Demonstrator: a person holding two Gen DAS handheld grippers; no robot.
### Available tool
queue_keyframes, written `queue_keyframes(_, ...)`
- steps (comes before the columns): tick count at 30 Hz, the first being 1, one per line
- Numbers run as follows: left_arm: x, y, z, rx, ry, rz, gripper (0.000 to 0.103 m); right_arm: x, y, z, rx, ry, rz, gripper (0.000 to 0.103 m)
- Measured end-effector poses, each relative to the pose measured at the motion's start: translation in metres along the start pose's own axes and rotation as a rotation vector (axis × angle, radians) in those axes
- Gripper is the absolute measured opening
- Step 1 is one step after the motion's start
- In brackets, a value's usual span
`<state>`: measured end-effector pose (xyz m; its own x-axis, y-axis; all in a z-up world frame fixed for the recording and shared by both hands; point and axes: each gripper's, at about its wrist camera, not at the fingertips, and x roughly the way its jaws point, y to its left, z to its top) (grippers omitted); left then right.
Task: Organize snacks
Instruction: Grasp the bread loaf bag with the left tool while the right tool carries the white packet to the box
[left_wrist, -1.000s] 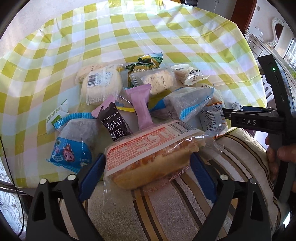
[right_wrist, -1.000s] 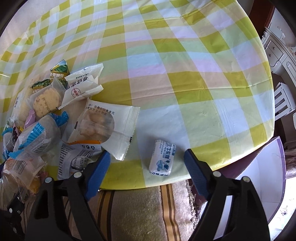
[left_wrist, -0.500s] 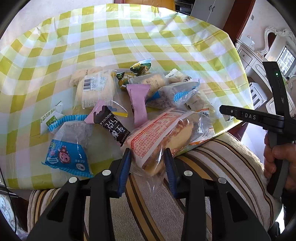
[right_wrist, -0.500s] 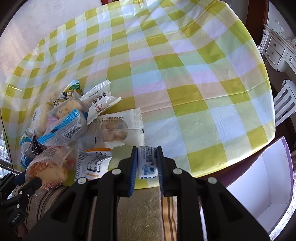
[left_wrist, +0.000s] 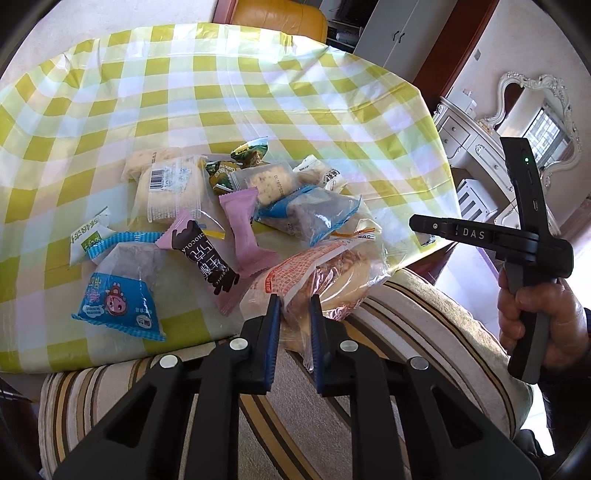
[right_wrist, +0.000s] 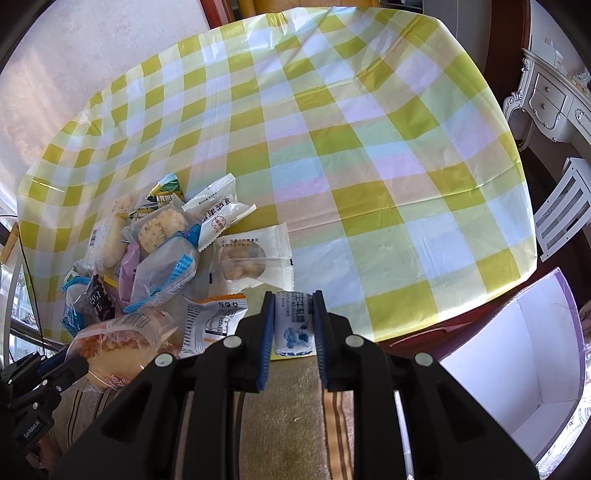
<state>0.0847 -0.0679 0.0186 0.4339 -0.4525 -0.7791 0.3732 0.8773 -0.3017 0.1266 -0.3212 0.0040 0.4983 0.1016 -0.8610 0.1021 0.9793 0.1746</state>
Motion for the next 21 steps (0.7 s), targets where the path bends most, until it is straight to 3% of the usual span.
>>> queue_keyframes(12, -0.025, -0.016, -0.002, 0.004, -0.049, -0.031, 0.002, -0.028, -0.018, -0.002, 0.032, -0.046, -0.006, 0.020)
queue_keyframes(21, -0.039, -0.039, 0.007, 0.058, -0.083, -0.055, 0.000, -0.042, -0.041, -0.009, 0.074, -0.067, -0.023, 0.020)
